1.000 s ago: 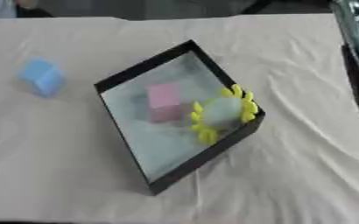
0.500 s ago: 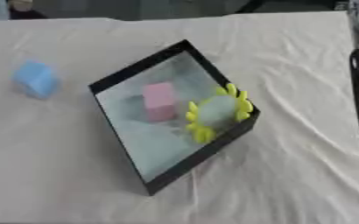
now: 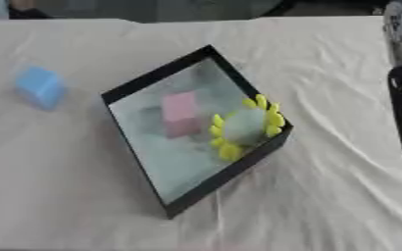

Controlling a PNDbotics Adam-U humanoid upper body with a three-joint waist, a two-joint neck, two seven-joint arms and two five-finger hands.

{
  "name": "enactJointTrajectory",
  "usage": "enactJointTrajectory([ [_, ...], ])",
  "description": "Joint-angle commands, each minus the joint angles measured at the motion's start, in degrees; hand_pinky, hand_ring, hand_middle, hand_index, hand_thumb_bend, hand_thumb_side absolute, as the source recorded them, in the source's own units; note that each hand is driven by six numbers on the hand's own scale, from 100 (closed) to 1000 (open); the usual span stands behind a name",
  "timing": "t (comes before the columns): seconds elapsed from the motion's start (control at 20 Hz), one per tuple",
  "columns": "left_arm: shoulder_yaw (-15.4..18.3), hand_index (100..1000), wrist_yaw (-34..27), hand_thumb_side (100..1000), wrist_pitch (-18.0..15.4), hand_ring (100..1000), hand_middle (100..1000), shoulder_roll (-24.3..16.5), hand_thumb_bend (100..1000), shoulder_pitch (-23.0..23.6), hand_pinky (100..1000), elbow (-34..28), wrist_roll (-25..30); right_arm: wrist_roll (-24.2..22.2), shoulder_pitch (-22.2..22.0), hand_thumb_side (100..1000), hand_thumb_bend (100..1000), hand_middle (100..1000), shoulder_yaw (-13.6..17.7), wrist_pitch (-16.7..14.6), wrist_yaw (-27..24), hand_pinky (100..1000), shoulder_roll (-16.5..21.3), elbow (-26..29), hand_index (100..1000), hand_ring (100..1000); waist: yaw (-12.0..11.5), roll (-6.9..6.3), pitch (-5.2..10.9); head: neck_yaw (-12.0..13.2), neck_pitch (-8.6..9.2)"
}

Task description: Pick up objects on the table and place them in the box.

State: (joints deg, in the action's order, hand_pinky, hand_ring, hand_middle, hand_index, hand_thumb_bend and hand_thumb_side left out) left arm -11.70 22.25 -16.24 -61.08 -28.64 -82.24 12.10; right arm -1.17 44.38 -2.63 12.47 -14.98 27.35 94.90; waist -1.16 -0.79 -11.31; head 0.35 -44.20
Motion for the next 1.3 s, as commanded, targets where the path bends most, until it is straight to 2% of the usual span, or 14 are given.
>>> enactJointTrajectory([
  [0.05,-1.10,875,1.62,302,-3.03,887,853,-2.65,542,-2.33,886,2.52,3.02,3.15,1.04,202,133,630,-1.04,0.40,-2.12,884,1.30,1.74,840,743,-0.01,-0.01,1.55,0.39,0.08],
  [0.3,-1.88,861,3.58,209,-8.00,886,847,-1.82,515,-5.67,883,6.16,7.99,5.56,1.03,211,131,624,-2.37,1.15,-2.56,882,1.34,2.23,838,737,-0.23,-0.19,1.23,0.33,0.08],
  [0.55,-1.98,867,2.55,252,-11.55,883,846,-1.01,487,-8.24,879,8.43,13.11,6.15,1.08,214,132,619,-2.48,1.64,-2.22,880,1.56,2.23,835,732,-0.29,-0.33,0.75,0.09,0.08],
  [0.9,-3.67,873,-0.45,289,-11.52,884,851,0.40,478,-11.78,882,8.30,20.85,6.11,1.25,222,126,615,-2.70,1.92,-1.90,878,1.58,2.14,833,728,0.06,-0.27,0.20,0.07,0.08],
  [1.15,-4.96,878,-3.67,384,-10.78,887,860,1.51,495,-14.13,888,8.07,25.74,6.31,1.28,225,124,612,-2.58,2.02,-1.74,877,1.61,2.09,832,725,0.48,-0.45,-0.16,0.32,0.08],
  [1.3,-5.48,883,-4.41,401,-10.28,892,868,2.42,518,-16.03,891,7.83,28.86,6.39,1.30,231,117,610,-2.57,2.12,-1.85,876,1.46,2.06,831,722,0.83,-0.54,-0.35,0.29,0.08],
])
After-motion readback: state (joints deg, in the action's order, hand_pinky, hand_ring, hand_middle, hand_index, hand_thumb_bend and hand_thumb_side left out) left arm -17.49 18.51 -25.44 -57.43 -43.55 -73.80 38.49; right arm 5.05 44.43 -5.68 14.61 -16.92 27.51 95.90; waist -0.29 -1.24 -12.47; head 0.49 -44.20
